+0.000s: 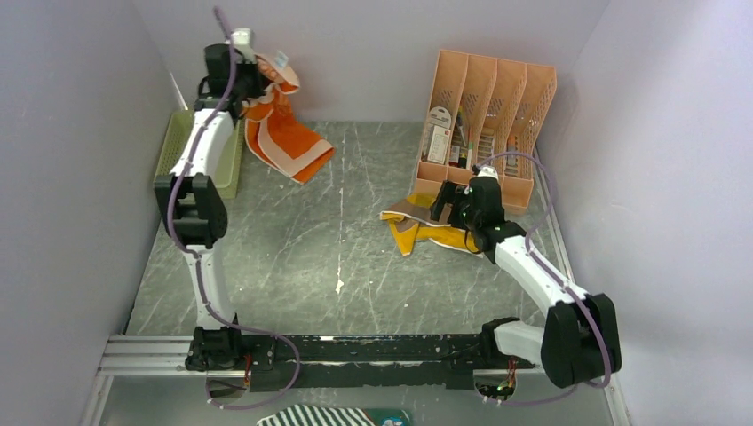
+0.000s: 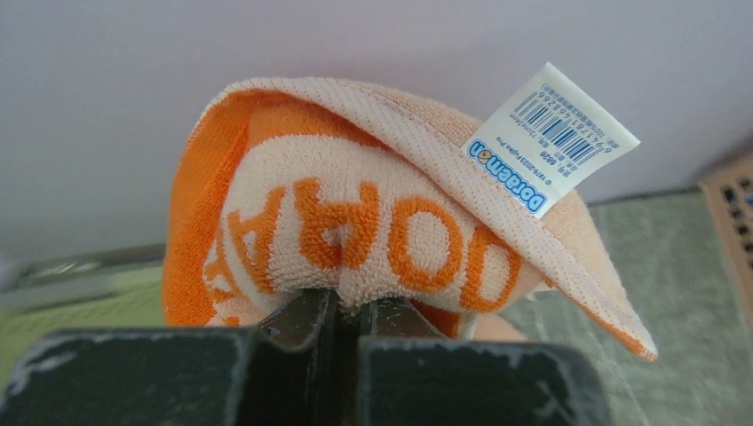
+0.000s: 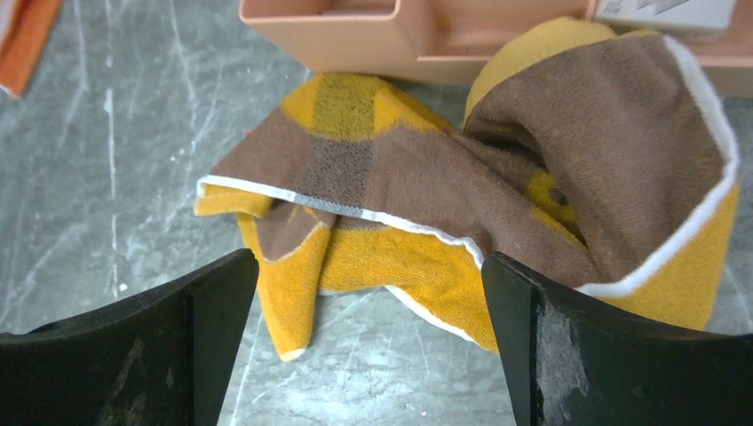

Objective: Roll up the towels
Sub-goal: Place the towel at the corner of the board, then pick up the towel at the center of the board.

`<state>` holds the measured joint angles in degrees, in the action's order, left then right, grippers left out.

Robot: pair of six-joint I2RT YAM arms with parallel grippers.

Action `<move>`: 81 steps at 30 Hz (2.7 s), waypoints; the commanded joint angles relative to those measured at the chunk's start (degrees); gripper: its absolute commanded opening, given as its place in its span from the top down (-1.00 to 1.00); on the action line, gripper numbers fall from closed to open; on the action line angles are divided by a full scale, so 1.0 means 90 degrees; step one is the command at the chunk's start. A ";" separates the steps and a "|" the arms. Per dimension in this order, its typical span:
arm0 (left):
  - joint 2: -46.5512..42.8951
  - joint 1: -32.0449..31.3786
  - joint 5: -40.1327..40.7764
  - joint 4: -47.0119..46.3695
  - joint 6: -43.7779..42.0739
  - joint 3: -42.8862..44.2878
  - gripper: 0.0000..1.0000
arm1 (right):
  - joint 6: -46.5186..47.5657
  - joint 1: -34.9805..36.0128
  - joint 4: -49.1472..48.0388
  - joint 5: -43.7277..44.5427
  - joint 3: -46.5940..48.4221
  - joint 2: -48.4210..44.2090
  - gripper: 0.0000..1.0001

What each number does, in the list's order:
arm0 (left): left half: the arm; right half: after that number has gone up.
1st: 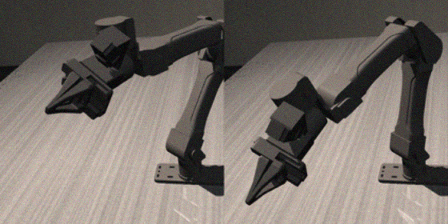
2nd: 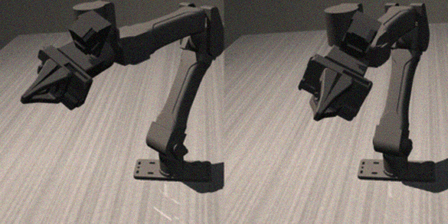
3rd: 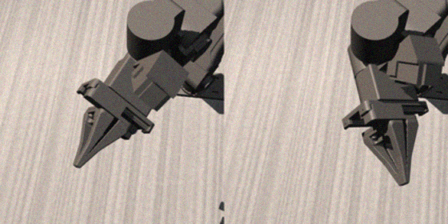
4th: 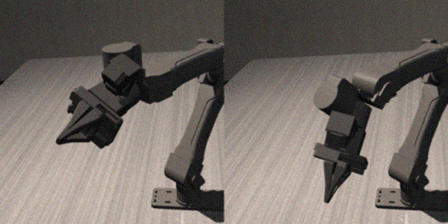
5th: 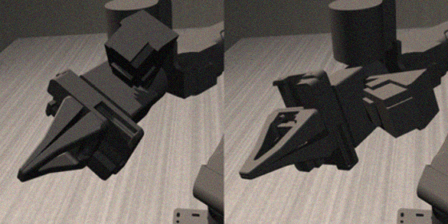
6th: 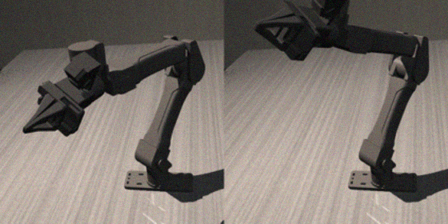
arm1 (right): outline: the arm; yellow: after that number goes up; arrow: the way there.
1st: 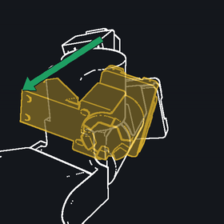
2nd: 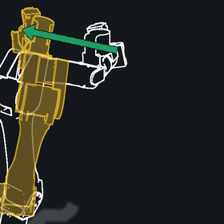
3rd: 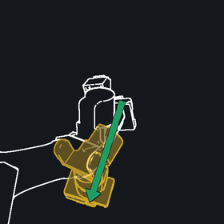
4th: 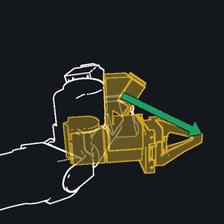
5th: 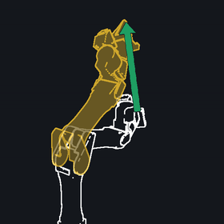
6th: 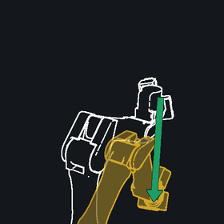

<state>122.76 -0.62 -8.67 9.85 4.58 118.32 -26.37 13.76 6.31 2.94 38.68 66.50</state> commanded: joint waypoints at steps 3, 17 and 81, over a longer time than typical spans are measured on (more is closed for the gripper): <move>0.0589 -0.1476 -0.0678 0.0474 -0.0417 0.0538 0.70 | 0.0262 0.0011 -0.0067 -0.0422 0.0286 0.0770 -1.00; 0.0789 -0.0624 -0.0014 0.0193 0.0794 -0.0698 -0.99 | 0.1045 0.1705 -0.0430 0.1018 0.1318 0.2783 -1.00; -0.2507 -0.4097 -0.1508 -0.9397 0.4803 -0.9709 -0.99 | 0.0048 0.2532 -0.1058 0.0054 0.2648 0.2439 1.00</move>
<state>99.07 -37.08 -24.25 -72.53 47.99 28.73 -26.04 36.14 -1.91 3.01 63.16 89.93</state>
